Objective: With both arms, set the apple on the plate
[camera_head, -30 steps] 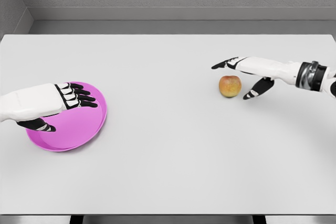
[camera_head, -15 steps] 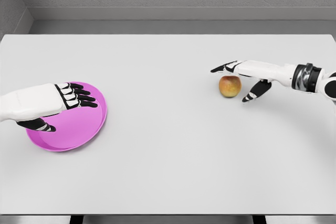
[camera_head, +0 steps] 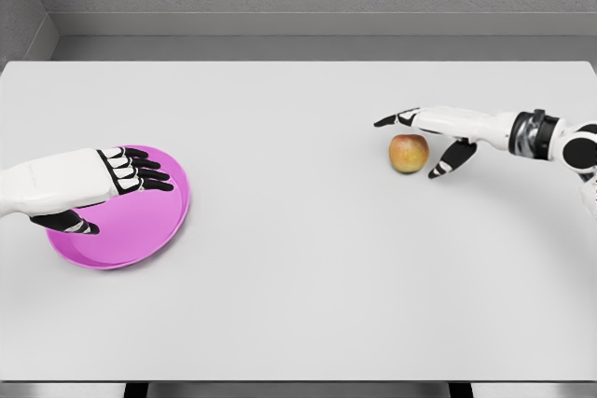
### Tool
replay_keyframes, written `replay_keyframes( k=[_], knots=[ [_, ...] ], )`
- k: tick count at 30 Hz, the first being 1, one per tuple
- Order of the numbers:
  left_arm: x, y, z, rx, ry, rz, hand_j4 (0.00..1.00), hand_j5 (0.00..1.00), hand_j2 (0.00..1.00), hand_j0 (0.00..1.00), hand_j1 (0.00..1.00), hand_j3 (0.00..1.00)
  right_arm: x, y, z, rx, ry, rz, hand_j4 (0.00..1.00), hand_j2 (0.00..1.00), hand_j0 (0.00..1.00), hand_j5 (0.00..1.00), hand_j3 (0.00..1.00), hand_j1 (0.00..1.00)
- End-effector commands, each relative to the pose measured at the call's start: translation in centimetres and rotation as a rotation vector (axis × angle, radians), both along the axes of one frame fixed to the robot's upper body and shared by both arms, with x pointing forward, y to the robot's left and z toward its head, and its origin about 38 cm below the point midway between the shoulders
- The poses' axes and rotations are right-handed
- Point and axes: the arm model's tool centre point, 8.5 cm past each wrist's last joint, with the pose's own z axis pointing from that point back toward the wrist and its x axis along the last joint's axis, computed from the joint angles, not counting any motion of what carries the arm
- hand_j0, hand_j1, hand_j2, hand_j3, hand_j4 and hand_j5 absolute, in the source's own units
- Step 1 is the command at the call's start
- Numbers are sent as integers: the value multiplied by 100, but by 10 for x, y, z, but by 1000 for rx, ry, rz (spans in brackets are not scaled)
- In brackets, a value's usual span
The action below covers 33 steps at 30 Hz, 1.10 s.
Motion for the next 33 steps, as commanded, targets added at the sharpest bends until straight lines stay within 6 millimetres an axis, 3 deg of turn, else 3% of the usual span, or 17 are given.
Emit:
replay_keyframes(
  k=[1,10,15,21,24,33],
  knots=[
    [0,0,1,-5,2,3,100,100,100,100,100,100,1,2,-3,4,6,-5,100,100,100,100,100,100],
    [0,0,1,-5,0,3,100,100,100,100,100,100,2,0,-7,1,18,-14,100,100,100,100,100,100],
    [0,0,1,-5,0,3,100,100,100,100,100,100,2,2,-6,2,14,-8,68,68,68,68,68,68],
    [0,0,1,-5,0,3,100,100,100,100,100,100,1,8,-9,2,18,12,52,52,52,52,52,52],
    [0,0,1,-5,0,3,100,100,100,100,100,100,0,9,-8,5,11,24,40,40,40,40,40,40],
    [0,0,1,-5,0,3,100,100,100,100,100,100,1,14,-4,30,4,32,21,21,21,21,21,21]
  ],
)
